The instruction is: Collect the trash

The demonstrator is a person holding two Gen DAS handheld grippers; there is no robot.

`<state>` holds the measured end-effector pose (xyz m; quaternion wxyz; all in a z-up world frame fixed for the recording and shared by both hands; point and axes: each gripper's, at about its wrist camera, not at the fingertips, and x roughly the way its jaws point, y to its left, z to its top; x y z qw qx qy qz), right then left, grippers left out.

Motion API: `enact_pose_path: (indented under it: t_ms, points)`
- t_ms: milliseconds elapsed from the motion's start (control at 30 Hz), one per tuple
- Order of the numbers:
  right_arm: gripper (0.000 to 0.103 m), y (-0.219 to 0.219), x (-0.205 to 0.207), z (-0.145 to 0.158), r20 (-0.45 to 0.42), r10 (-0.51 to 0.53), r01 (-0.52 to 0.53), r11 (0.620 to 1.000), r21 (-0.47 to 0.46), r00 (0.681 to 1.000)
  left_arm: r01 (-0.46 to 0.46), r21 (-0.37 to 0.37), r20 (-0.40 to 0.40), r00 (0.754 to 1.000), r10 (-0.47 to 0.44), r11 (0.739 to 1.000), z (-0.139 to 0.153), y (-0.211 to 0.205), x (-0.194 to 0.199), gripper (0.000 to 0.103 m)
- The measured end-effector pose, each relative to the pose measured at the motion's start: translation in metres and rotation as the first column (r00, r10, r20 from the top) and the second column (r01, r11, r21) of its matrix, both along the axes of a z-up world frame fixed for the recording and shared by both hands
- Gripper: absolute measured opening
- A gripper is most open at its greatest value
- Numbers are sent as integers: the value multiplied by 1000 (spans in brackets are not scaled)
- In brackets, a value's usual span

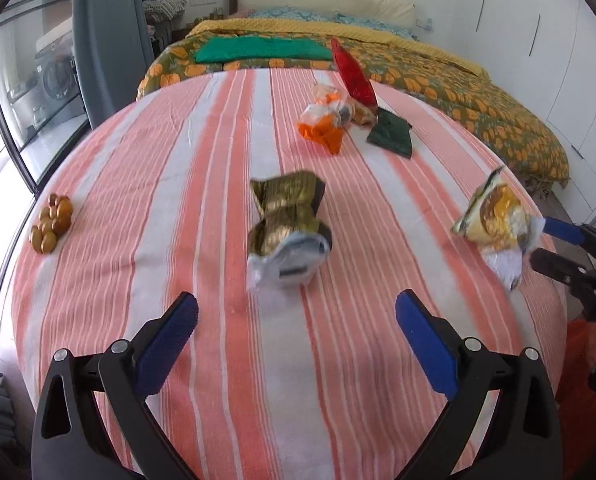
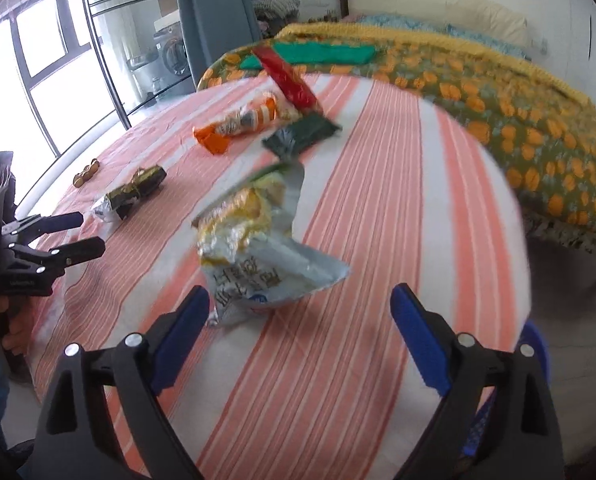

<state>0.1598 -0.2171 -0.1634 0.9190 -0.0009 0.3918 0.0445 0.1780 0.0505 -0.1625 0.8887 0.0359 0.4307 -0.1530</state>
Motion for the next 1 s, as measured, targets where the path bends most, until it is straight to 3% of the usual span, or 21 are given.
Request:
enact_pose_path:
  t_ms: [133,267,400,433,467,500,533,633,1000]
  points:
    - [90,13,3,21,55,51,-48,998,-47,997,-19,37,11,1000,18,999,1,-16,20,98]
    - [90,36,28,12,-32,139,-142,984,-113,990,-46,105,15,999,44,993,-8,-29,39,98]
    - [89,46,51,-13,-122,144,-163,972,-168,982,-62,137,-13,998,64,989,-20,-32,50,97]
    - [82,45,55,-17,-131,137,-159,973,-167,982,-66,123,-15,998,68,990,-19,-31,52,96]
    - [64,44,56,-18,-135,133,-154,975,-161,982,-65,114,-18,998,68,991,-18,-31,53,90]
    - [57,43,57,-20,-139,121,-143,978,-155,983,-62,103,-22,998,65,993,-18,-30,54,82]
    - [53,40,57,-20,-143,121,-139,982,-126,982,-62,94,-23,998,64,994,-18,-30,53,78]
    - [47,32,53,-16,-138,106,-116,991,-68,985,-64,87,-11,998,65,994,-14,-32,49,46]
    - [45,8,20,7,-75,60,-53,994,98,995,-67,65,118,991,59,996,33,-50,-5,43]
